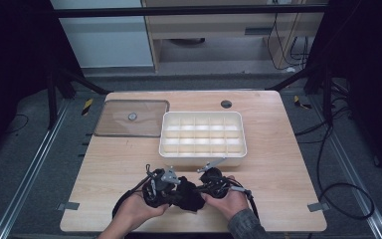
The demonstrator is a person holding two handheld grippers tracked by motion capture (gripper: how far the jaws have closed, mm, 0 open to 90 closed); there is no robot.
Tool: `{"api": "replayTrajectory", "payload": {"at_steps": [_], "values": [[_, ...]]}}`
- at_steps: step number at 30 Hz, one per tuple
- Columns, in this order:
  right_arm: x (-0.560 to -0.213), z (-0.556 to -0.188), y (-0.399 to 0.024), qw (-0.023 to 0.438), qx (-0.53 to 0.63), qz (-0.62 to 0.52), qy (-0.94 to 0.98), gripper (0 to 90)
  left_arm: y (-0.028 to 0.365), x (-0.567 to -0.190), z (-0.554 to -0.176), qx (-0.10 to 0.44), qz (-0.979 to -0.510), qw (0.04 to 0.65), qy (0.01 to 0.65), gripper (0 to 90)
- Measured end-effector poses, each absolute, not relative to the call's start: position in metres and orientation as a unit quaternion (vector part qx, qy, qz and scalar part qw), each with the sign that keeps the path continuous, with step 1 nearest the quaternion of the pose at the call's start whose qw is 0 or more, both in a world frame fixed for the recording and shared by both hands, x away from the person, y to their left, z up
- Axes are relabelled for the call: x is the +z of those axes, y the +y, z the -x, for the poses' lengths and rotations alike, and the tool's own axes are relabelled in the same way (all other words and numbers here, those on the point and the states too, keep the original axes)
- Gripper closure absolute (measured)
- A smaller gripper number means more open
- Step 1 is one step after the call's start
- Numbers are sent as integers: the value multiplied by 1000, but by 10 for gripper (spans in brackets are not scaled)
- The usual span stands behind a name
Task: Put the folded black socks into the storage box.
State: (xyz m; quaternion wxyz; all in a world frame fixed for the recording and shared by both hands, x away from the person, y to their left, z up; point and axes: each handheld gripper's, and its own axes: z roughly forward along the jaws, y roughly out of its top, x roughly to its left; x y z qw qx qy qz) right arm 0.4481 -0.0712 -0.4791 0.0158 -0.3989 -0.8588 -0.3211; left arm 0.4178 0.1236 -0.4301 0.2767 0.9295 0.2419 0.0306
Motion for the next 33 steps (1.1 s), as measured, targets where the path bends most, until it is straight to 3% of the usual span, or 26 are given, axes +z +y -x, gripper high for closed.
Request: {"api": "replayTrajectory", "payload": {"at_steps": [17, 21, 23, 33], "values": [[-482, -447, -76, 15, -338, 397, -853, 787, 91, -440, -409, 23, -937, 273, 214, 824], [-480, -447, -78, 14, -339, 394, -854, 754, 89, -444, -410, 21, -938, 271, 215, 824], [-475, -446, -87, 5, -342, 392, -854, 673, 88, -445, -411, 15, -939, 269, 216, 824], [-458, -437, -121, -11, -345, 404, -847, 645, 80, -449, -413, 15, -942, 257, 216, 821]]}}
